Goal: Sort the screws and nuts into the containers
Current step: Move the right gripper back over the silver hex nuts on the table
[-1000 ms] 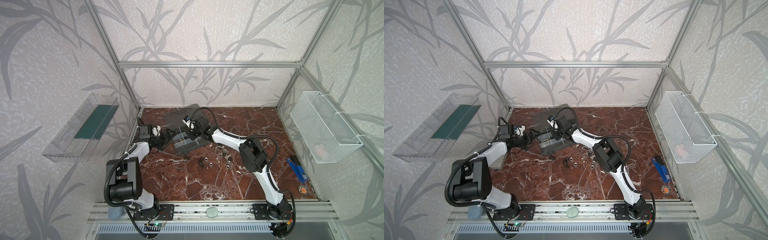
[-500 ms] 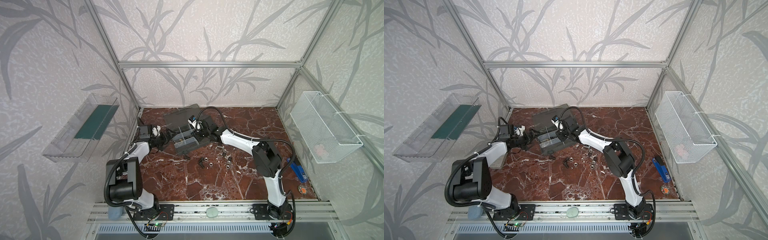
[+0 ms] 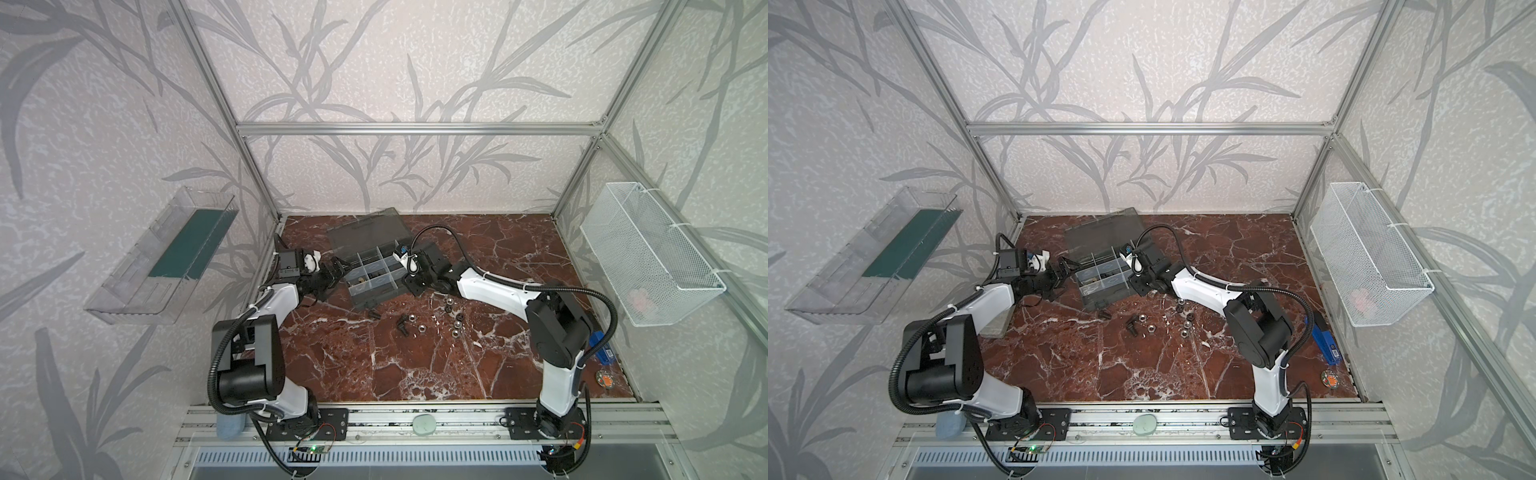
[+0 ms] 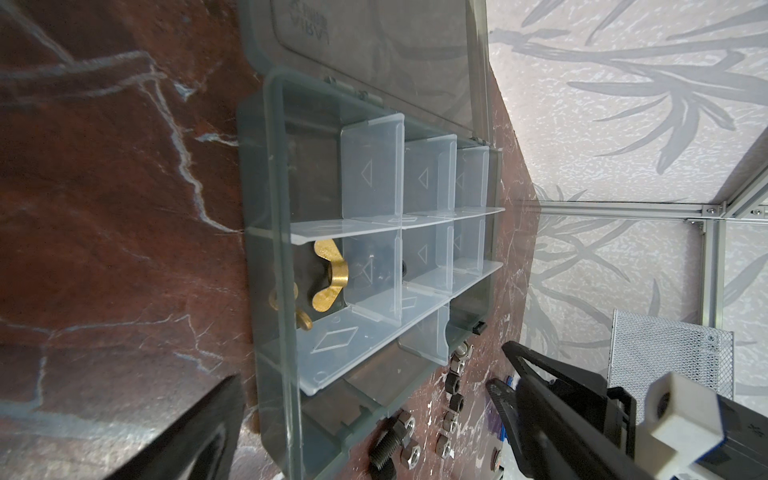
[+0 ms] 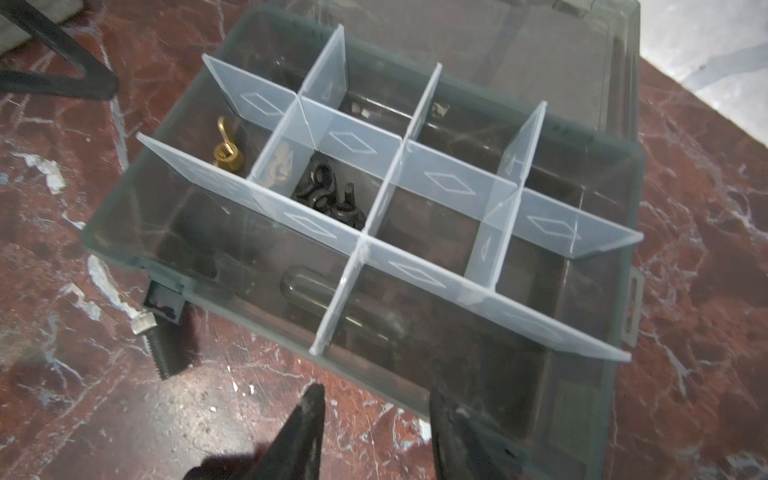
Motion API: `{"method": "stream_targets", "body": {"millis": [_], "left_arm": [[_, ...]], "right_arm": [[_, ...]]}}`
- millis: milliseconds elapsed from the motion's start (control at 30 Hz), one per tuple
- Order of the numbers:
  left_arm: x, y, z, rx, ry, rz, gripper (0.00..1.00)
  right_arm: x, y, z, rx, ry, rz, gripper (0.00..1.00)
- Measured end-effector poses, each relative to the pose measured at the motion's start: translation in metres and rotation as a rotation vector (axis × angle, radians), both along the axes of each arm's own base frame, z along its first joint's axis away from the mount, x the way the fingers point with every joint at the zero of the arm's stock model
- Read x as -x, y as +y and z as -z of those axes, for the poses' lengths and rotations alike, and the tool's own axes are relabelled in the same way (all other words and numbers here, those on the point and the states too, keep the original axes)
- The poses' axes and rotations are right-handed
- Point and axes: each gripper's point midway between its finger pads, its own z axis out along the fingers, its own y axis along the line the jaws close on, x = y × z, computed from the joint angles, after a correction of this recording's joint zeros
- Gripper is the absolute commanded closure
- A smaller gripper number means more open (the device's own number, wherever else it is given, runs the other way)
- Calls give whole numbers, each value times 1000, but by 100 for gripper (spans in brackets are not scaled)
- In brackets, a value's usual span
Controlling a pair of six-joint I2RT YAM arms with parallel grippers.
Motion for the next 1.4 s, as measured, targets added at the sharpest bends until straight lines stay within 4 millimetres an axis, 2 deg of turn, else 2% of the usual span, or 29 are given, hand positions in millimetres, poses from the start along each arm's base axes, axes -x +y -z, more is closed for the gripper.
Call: {"method": "stream_targets", "body": {"millis": [367, 800, 1000, 1400], "left_arm": [[0, 0, 0, 0, 0, 0, 1], [1, -1, 1, 1, 8, 0, 1], [4, -3, 1, -1, 20, 3, 1], [2, -11, -5, -17, 12, 20, 0]], "right_arm": [[27, -43, 13, 112, 38, 52, 54], [50, -73, 41, 226, 136, 101, 53], [57, -78, 45, 228, 161, 103, 53], [76, -68, 48, 168, 243, 36, 53]]}}
